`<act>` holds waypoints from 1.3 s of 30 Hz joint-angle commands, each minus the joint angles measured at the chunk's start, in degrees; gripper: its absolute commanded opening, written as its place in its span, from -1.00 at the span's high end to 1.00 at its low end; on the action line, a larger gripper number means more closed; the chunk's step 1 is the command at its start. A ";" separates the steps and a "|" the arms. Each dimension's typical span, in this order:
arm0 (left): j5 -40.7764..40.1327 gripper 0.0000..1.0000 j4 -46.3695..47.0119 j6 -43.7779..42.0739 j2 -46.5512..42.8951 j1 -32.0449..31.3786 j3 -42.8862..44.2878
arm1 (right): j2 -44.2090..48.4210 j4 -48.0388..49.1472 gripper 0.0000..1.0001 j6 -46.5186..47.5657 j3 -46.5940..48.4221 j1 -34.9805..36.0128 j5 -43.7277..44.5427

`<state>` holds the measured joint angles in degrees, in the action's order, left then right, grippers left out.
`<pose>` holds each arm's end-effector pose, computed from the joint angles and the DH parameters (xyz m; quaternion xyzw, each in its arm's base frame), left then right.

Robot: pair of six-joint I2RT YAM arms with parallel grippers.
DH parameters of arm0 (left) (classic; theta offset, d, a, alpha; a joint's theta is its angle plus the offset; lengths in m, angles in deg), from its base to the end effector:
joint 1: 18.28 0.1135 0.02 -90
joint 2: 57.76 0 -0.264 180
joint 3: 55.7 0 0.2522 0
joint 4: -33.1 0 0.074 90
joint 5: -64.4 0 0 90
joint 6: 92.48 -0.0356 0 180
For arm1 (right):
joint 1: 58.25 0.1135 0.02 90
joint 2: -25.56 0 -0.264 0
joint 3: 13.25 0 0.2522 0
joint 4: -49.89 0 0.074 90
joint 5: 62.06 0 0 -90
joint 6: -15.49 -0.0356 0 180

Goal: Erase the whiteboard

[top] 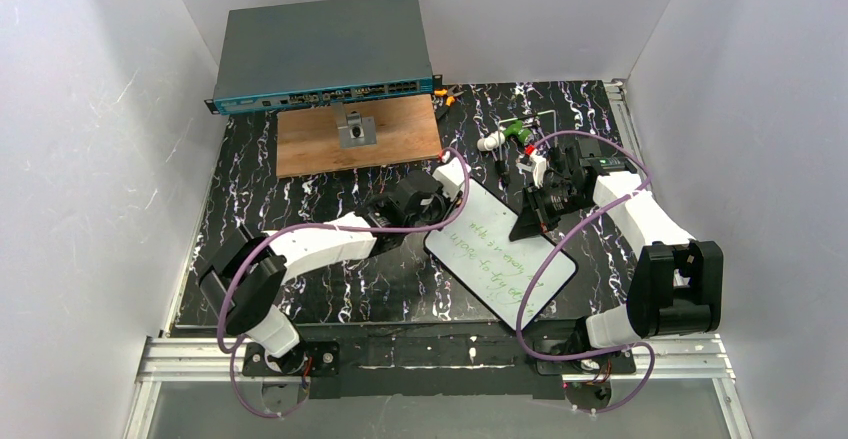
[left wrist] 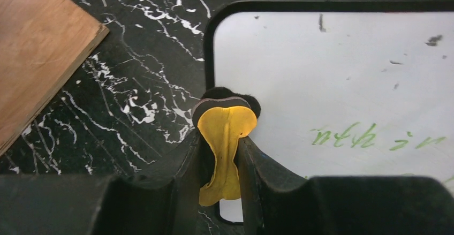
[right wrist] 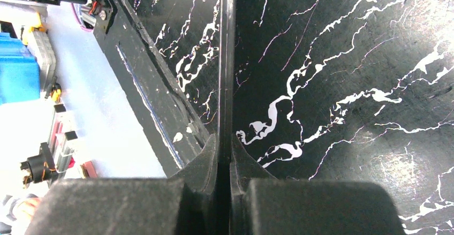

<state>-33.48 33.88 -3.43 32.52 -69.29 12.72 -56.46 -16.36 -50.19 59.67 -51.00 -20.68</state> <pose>0.2286 -0.2746 0.2443 0.3254 0.7565 -0.1875 0.5354 0.2516 0.0589 0.2407 -0.2964 0.8555 0.3865 0.1755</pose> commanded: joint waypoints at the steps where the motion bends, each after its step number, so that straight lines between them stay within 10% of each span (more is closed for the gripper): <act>1: 7.67 1.00 2.44 -2.14 -2.44 -0.95 -3.08 | 1.09 3.62 0.97 5.08 1.31 0.66 -2.77; 9: 8.92 1.00 3.44 -3.70 -2.22 -6.22 -5.04 | 1.07 3.62 0.97 5.11 1.31 0.66 -2.73; 20: -11.78 1.00 -0.22 -2.55 -1.27 -6.22 0.74 | 1.25 3.62 0.97 5.20 1.24 0.66 -2.82; 31: 3.69 1.00 3.30 -6.25 -1.63 -8.48 -3.86 | 1.03 3.54 0.97 5.30 1.29 0.66 -2.80; 39: -4.43 1.00 0.55 -5.66 -0.74 -9.03 -2.01 | 1.07 3.53 0.97 5.39 1.25 0.66 -2.82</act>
<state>-32.89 36.22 -8.92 31.84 -78.16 9.13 -56.46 -16.39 -48.90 59.67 -50.72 -21.82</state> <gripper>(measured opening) 0.261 0.095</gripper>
